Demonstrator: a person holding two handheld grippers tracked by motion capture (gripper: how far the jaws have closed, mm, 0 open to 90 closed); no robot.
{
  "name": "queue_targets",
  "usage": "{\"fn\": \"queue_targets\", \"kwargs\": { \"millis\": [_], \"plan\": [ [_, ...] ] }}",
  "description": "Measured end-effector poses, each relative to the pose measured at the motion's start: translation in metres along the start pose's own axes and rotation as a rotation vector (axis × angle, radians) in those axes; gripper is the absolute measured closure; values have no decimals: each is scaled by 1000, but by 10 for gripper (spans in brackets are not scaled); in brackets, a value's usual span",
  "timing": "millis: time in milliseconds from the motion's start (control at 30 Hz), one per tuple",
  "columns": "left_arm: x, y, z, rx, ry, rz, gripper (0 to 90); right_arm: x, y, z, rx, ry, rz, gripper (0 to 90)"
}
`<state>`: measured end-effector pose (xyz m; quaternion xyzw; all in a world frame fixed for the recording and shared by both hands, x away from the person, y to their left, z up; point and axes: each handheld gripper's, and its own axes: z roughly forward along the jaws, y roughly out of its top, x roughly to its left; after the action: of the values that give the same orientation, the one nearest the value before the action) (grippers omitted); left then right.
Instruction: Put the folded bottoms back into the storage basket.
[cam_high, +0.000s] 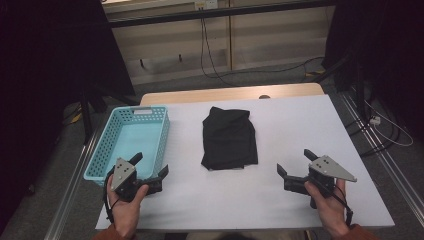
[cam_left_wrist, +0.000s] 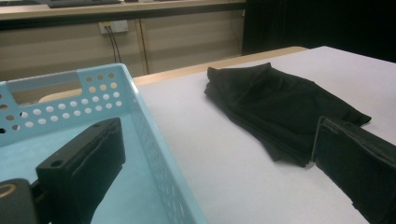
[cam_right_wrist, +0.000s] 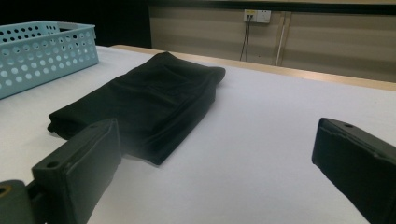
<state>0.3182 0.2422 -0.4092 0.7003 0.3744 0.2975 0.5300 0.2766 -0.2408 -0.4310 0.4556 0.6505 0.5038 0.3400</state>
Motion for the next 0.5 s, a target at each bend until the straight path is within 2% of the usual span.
{"fn": "queue_targets", "kwargs": {
  "millis": [100,300,500],
  "plan": [
    [0,0,0,3,-6,-2,26,0,0,1,5,7,5,12],
    [0,0,1,4,-10,-12,29,1,-1,3,24,12,-16,17],
    [0,0,3,10,-14,-14,29,2,-2,6,30,45,-9,17]
  ]
}}
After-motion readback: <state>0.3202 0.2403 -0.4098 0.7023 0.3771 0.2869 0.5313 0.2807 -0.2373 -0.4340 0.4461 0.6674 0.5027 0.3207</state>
